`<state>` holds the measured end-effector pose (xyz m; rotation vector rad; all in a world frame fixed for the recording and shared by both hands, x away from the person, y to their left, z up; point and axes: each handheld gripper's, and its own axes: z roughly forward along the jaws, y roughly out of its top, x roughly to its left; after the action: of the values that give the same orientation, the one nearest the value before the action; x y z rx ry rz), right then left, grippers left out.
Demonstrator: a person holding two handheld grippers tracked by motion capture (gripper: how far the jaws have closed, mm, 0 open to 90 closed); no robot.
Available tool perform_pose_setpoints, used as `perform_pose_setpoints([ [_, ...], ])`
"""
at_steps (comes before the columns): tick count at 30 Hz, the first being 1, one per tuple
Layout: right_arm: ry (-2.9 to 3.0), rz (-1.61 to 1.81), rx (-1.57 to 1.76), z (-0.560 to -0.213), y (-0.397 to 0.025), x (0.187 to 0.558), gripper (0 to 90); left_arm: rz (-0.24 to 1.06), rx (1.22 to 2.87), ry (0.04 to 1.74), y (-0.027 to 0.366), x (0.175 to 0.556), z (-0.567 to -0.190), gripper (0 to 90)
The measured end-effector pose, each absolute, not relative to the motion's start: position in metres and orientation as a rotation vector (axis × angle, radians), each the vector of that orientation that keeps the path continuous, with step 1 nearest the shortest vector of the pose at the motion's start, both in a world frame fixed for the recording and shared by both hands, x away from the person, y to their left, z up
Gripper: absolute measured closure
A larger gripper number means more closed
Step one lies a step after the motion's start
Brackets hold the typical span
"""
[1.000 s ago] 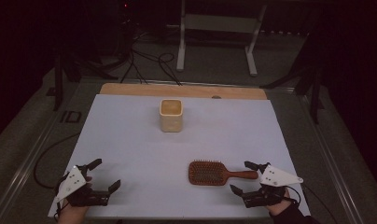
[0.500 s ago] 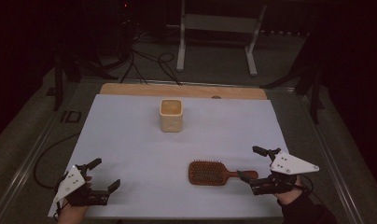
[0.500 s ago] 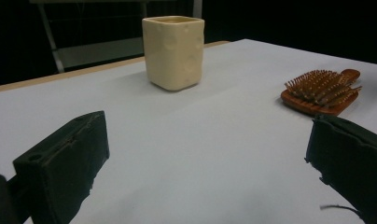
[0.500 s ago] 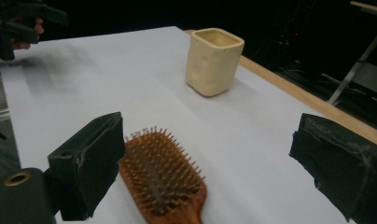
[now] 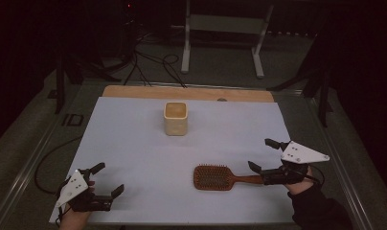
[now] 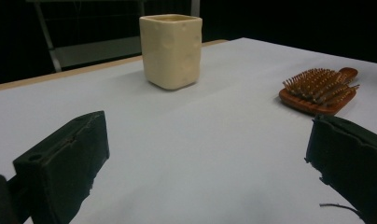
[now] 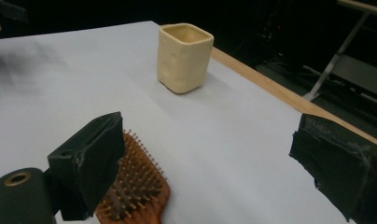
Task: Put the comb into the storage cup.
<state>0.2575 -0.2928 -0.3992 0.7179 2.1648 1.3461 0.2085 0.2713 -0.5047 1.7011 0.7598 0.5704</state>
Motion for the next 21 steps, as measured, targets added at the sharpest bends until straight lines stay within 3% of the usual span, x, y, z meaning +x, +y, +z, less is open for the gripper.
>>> perform_pose_setpoints([
  [13,2.199,1.314,0.823,-0.424,-0.306,0.277,11.4,0.568,1.695,0.761,0.271,0.209,-0.505,0.0],
  [18,2.222,1.3,0.86,-0.439,-0.31,0.283,18.4,0.565,1.698,0.759,0.271,0.209,-0.505,0.1],
  [21,2.235,1.284,0.9,-0.451,-0.312,0.287,28.3,0.564,1.699,0.761,0.271,0.209,-0.505,0.0],
])
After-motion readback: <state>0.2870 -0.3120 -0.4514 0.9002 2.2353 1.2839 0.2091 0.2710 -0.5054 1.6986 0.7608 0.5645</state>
